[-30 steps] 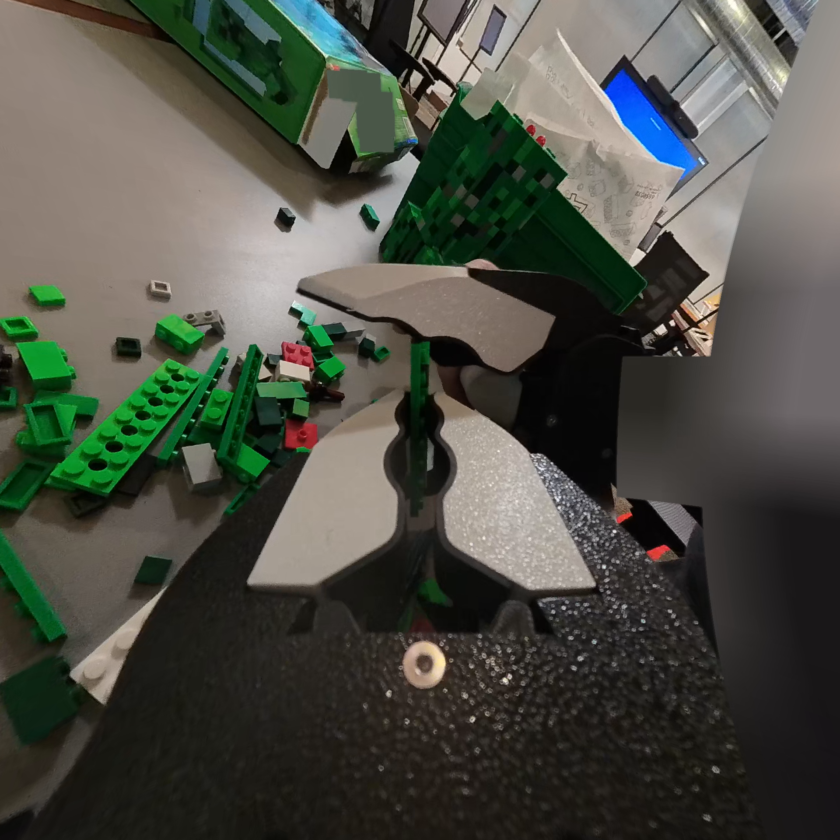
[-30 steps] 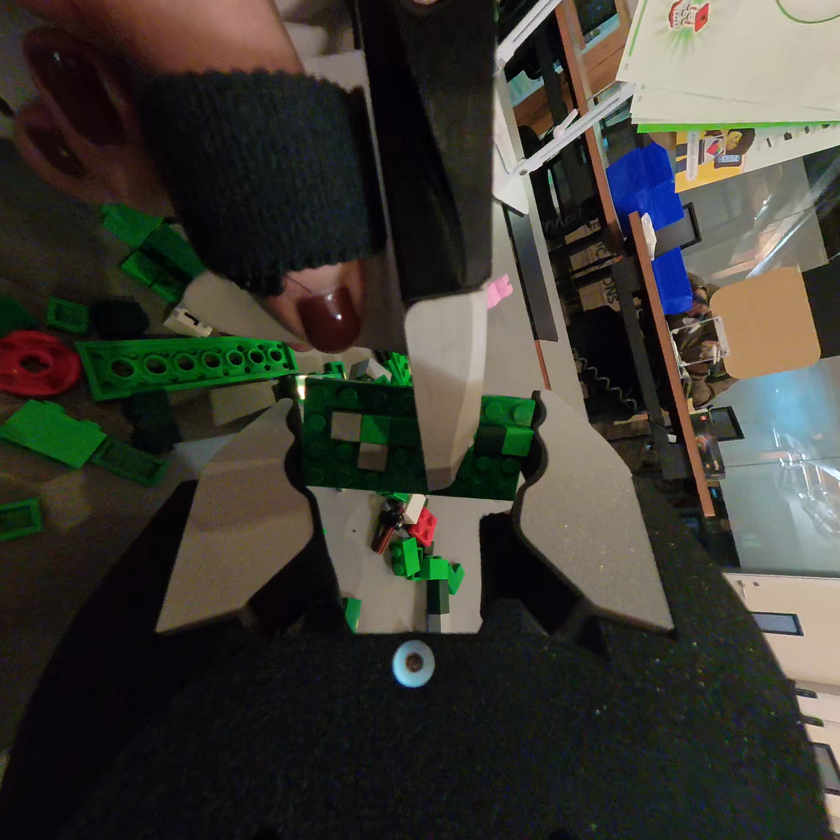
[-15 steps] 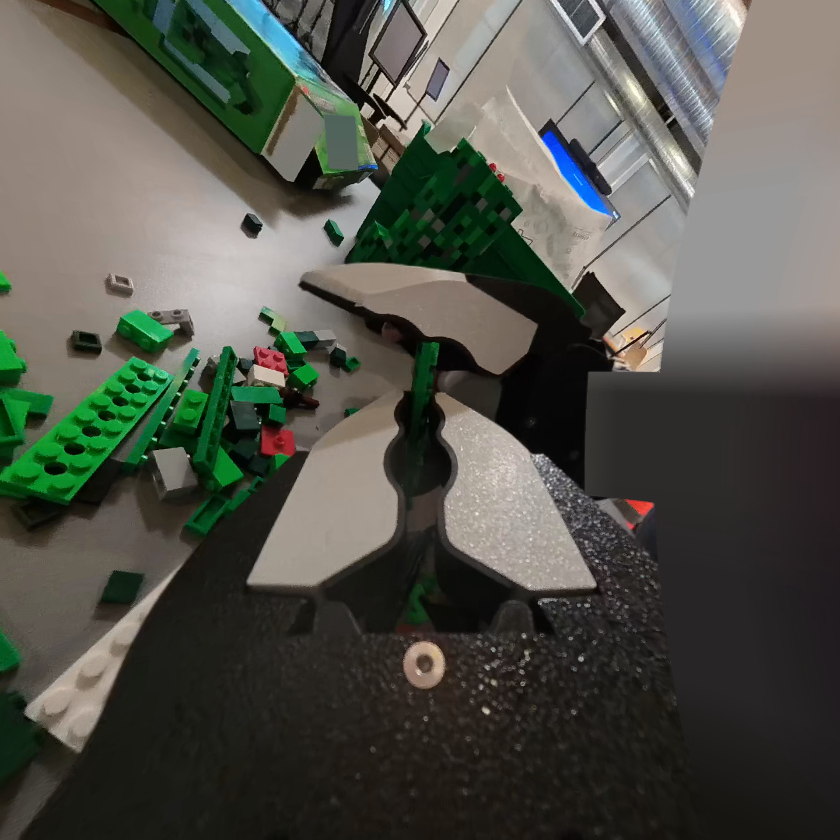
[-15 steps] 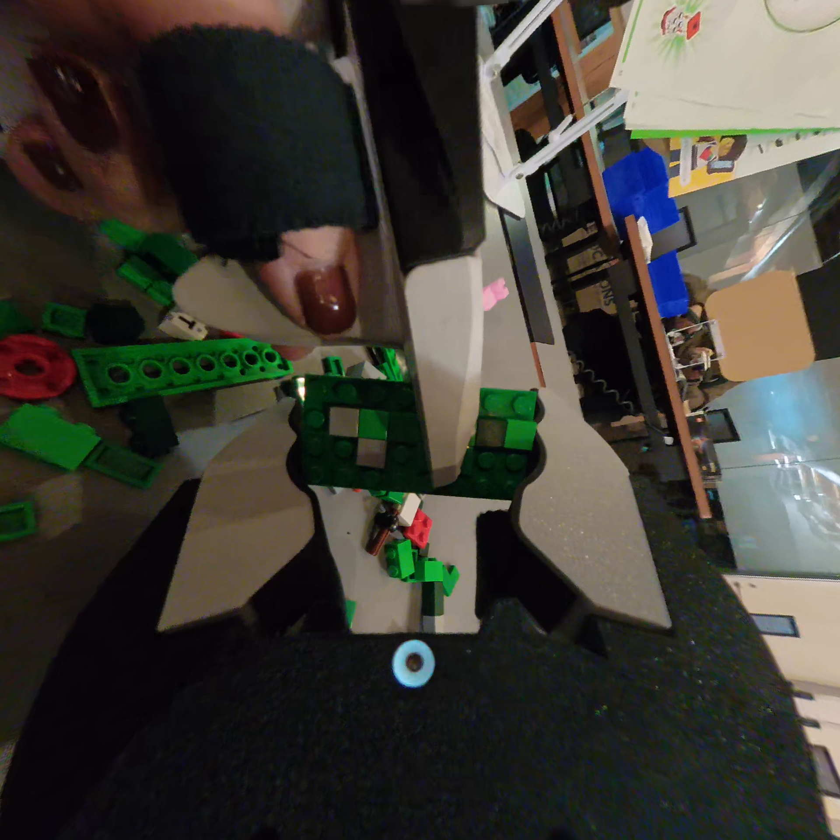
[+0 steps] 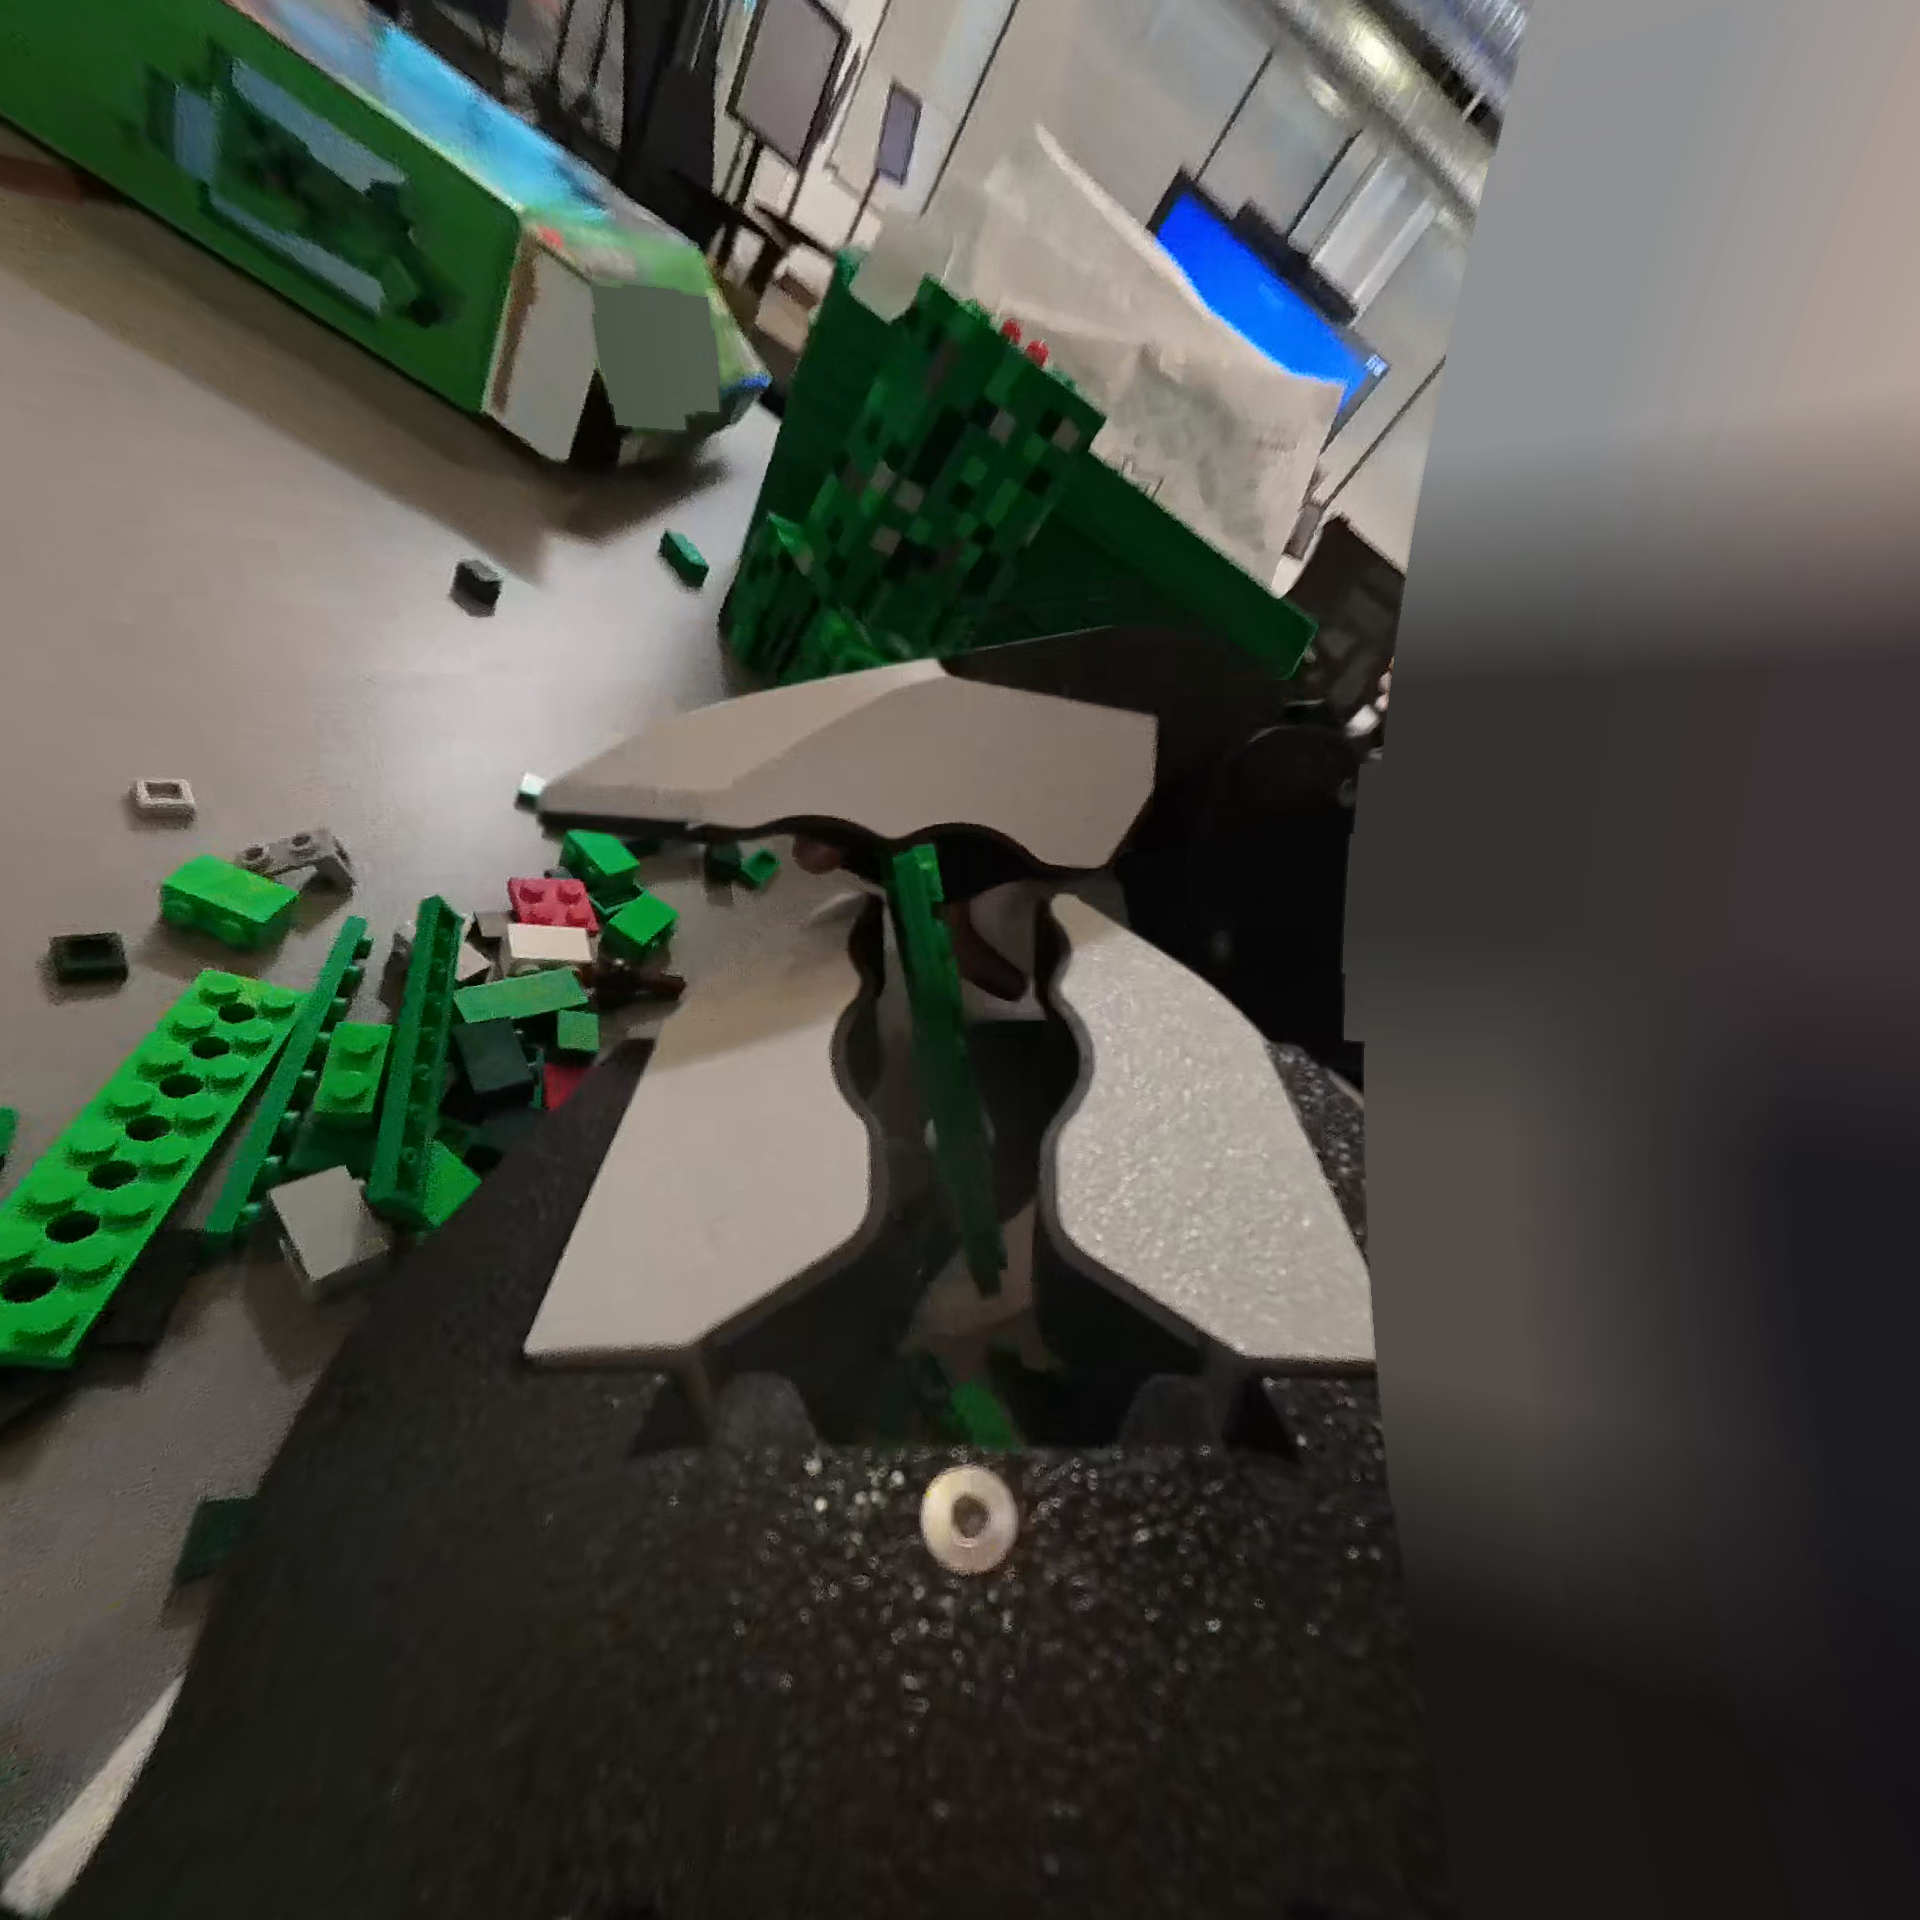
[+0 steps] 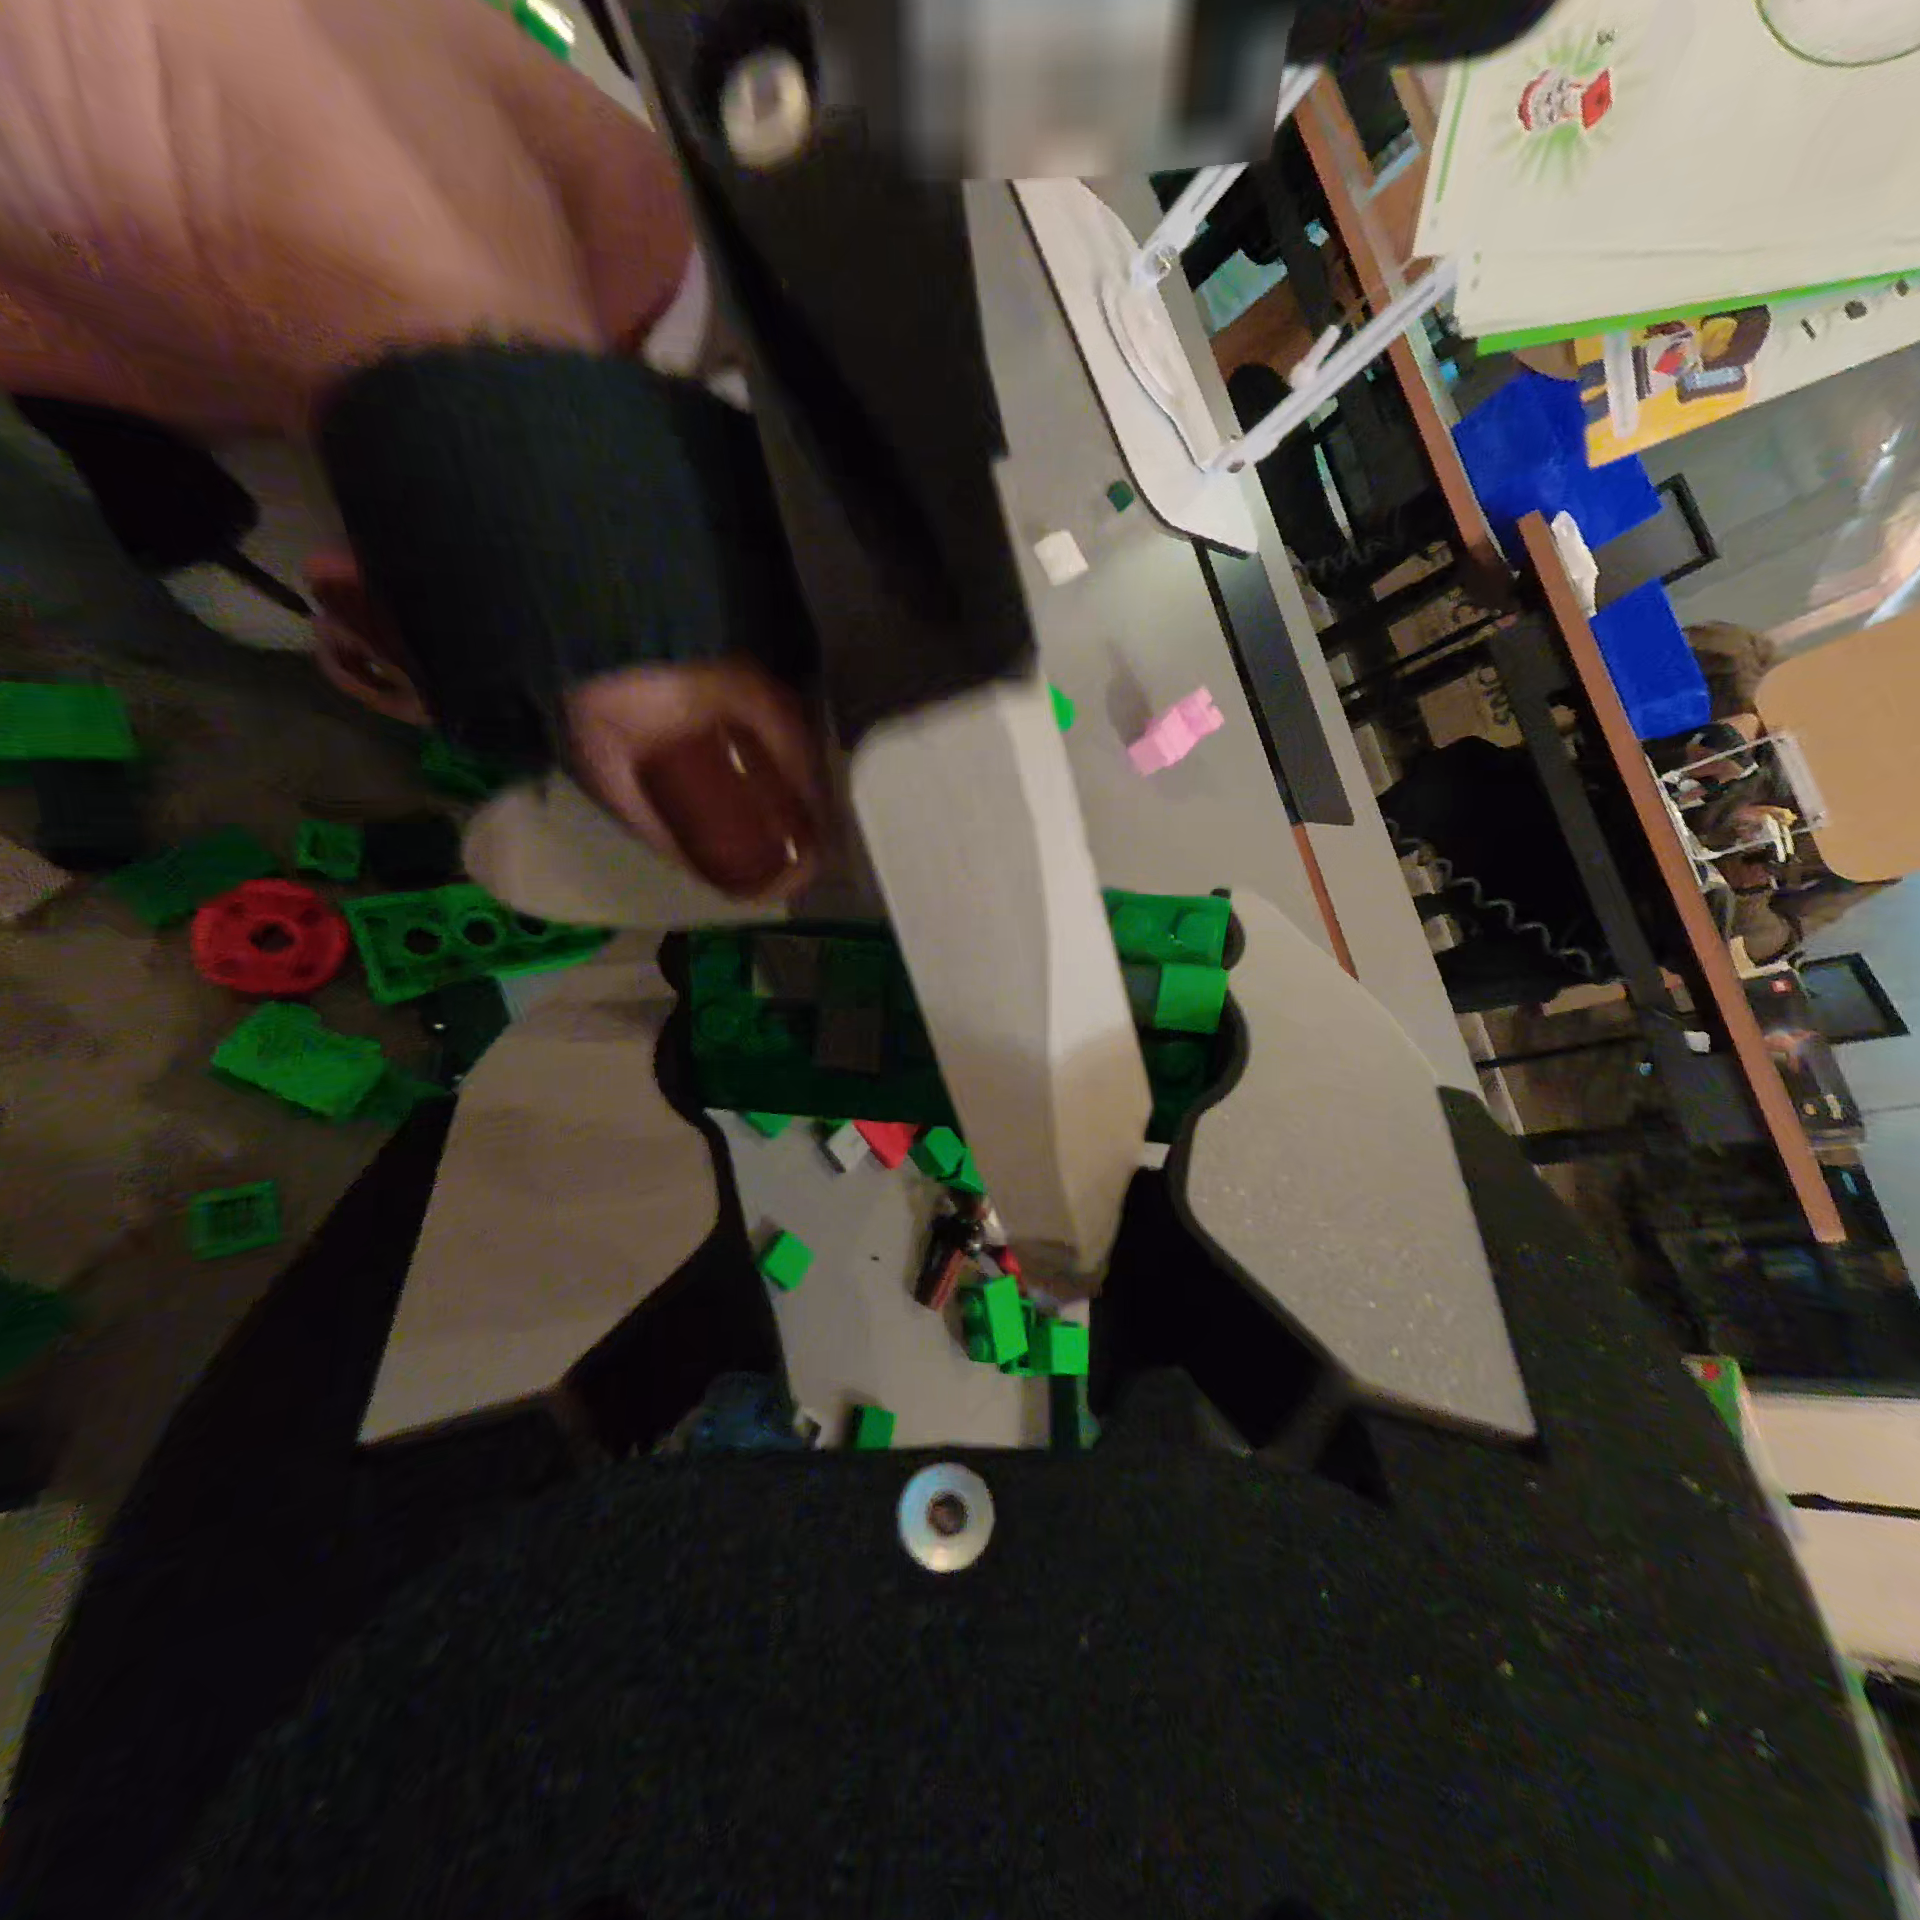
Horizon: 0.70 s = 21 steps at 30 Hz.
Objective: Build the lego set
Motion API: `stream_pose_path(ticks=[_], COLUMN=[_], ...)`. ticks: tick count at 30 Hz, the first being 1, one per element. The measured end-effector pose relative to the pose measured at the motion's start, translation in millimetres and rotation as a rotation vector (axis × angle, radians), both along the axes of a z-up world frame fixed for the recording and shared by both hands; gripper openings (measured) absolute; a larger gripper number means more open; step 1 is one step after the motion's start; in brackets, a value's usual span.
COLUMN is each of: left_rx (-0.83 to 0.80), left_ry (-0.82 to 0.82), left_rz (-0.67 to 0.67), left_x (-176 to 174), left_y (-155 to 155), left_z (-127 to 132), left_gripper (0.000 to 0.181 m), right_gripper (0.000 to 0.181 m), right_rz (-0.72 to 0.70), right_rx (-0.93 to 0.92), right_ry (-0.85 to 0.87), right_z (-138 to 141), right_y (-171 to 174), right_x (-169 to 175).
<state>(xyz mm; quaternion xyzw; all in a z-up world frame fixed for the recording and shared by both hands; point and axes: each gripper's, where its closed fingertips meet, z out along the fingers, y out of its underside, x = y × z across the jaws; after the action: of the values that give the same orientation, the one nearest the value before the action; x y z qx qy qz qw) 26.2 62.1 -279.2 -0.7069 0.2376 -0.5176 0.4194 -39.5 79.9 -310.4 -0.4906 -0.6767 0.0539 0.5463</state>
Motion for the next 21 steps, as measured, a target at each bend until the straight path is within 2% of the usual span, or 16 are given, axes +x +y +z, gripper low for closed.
stream_pose_path(ticks=[2, 5, 13, 21], left_rx=[0.015, -0.01, -0.108, -0.094], left_ry=[0.047, 0.025, -0.083, -0.058], left_rz=[0.029, 0.043, -0.053, -0.042], left_x=[0.9, -0.9, -0.6, 2.3], left_y=[2.1, 3.2, -5.5, -3.9], left_z=[-4.2, -4.2, -1.6, -4.4], left_gripper=[0.017, 0.006, 0.007, 0.011], right_gripper=[0.092, 0.092, 0.092, 0.092], right_rz=[0.016, 0.026, 0.083, 0.059], right_rx=[-0.017, -0.063, -0.155, -0.057], right_ry=[0.004, 0.026, 0.063, 0.146], right_z=[-1.1, 0.4, 1.3, 5.0], right_y=[-5.1, -7.7, -19.4, -13.9], right_x=[-2.4, -4.0, -7.1, -5.6])
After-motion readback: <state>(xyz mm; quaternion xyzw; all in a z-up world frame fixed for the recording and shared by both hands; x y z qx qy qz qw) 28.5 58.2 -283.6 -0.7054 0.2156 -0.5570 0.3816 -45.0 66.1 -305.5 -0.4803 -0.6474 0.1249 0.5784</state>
